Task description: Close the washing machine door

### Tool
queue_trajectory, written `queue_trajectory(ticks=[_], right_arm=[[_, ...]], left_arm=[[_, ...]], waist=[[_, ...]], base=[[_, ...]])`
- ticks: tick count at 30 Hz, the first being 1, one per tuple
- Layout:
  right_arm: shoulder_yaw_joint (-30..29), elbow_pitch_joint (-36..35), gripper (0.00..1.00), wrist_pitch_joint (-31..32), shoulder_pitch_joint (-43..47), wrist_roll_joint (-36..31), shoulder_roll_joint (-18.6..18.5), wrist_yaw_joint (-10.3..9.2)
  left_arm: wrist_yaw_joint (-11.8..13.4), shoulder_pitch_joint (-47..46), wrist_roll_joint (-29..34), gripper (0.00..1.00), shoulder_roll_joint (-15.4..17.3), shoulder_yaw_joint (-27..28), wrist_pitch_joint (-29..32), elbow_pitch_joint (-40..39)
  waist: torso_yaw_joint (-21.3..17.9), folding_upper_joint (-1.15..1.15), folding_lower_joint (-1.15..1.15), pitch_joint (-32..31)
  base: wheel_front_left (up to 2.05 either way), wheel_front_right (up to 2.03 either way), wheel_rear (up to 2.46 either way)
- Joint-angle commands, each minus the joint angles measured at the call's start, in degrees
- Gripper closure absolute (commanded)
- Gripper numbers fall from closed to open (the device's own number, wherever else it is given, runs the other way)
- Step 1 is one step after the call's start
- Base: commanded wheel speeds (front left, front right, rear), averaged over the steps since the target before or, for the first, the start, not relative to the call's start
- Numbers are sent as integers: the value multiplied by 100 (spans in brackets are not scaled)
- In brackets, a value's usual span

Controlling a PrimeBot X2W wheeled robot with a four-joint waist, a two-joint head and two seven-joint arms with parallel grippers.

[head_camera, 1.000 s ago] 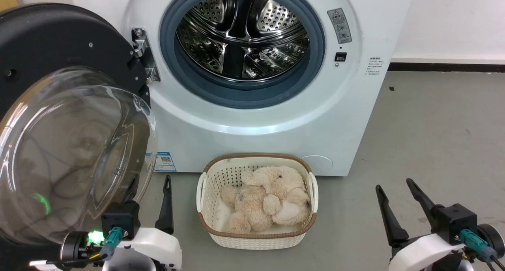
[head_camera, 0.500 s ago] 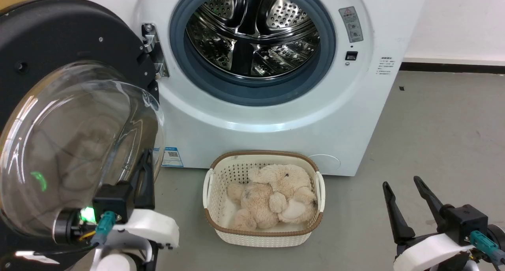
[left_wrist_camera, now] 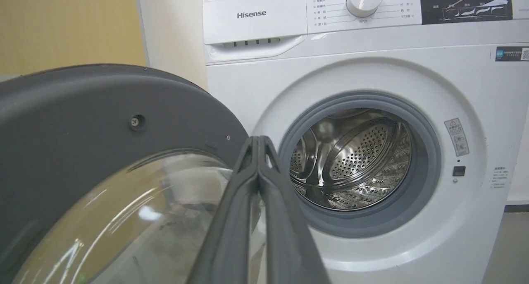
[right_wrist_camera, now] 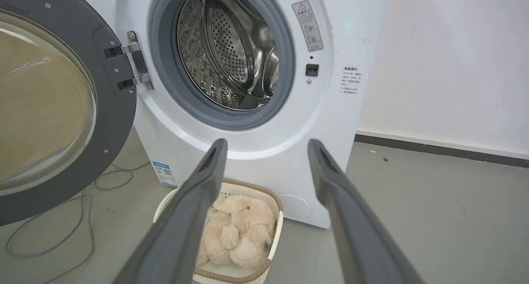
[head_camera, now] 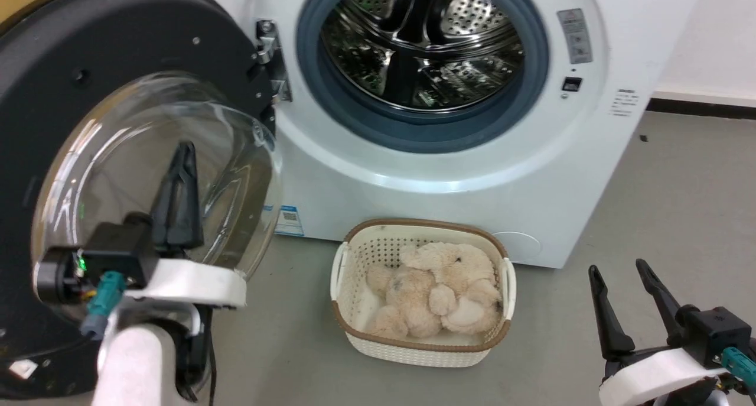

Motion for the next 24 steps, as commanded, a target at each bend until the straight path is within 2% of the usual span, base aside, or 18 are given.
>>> queue_trajectory(ticks=[1, 14, 24], right_arm=[[-39, -13, 0, -73, -115, 44, 4, 2], [-145, 19, 0, -229, -133, 128, 6, 2], [-187, 71, 0, -348, -202, 165, 7, 2]], left_arm=[[-58, -228, -58, 100, 63, 67, -59, -64], [-271, -1046, -450, 100, 217, 702, -214, -100], [-353, -1381, -1202, 100, 557, 1308, -334, 138]], waist=[[124, 0, 0, 24], [744, 0, 0, 66], [1025, 0, 0, 158]], base=[[0, 0, 0], [0, 0, 0], [0, 0, 0]])
